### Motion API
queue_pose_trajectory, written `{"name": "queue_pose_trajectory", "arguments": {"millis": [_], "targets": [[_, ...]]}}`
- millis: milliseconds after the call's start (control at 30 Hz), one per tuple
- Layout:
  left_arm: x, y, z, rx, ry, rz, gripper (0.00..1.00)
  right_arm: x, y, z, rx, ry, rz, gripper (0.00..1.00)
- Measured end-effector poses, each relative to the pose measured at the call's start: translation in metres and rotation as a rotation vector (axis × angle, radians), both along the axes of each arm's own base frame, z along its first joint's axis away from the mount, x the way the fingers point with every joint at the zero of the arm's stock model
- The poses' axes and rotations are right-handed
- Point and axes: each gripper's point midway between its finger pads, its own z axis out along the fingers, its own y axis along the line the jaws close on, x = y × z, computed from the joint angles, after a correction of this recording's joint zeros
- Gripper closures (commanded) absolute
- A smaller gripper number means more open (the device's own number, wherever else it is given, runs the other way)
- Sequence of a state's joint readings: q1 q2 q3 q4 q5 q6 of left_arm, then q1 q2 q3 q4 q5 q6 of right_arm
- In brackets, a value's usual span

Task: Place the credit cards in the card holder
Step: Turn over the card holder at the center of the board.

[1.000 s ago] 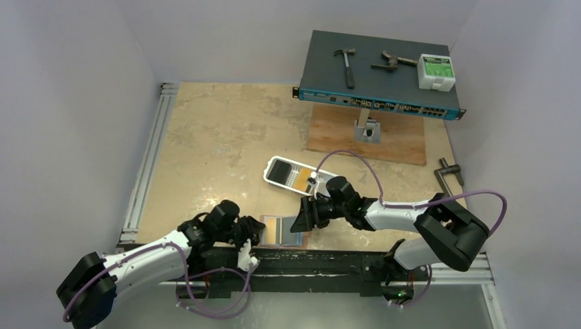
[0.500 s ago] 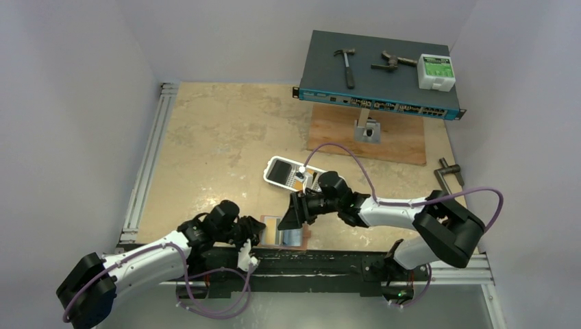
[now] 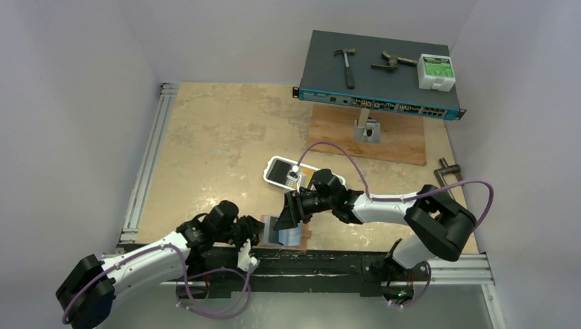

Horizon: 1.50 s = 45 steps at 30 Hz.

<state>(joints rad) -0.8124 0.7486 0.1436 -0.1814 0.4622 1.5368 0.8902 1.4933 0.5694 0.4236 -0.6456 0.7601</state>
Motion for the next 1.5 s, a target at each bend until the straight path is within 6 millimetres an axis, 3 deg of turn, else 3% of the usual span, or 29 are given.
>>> {"name": "queue_pose_trajectory", "arguments": {"millis": [233,367,467,600,833,1067,1367,1500], "targets": [[0.002,0.009,0.000,0.033,0.018,0.050,0.77,-0.005,-0.009,0.006,-0.015,-0.018,0.004,0.36],[0.005,0.013,0.013,0.049,0.055,0.111,0.74,-0.010,-0.025,0.012,-0.014,-0.052,-0.015,0.37],[0.011,0.017,0.029,0.074,0.108,0.189,0.70,-0.014,-0.042,0.006,-0.044,-0.060,-0.043,0.37],[0.023,0.025,0.052,0.128,0.238,0.359,0.64,-0.014,-0.057,-0.003,-0.095,-0.060,-0.073,0.36],[0.051,0.064,0.081,0.188,0.519,0.759,0.51,-0.011,-0.071,-0.010,-0.156,-0.068,-0.112,0.33],[0.044,0.081,0.095,0.136,0.663,0.982,0.39,-0.007,-0.083,-0.003,-0.179,-0.099,-0.161,0.26],[0.053,0.094,0.112,0.012,0.670,1.152,0.37,0.008,-0.088,0.017,-0.203,-0.134,-0.228,0.30],[0.054,0.095,0.110,-0.004,0.648,1.155,0.39,0.012,-0.086,0.013,-0.224,-0.125,-0.232,0.34]]}}
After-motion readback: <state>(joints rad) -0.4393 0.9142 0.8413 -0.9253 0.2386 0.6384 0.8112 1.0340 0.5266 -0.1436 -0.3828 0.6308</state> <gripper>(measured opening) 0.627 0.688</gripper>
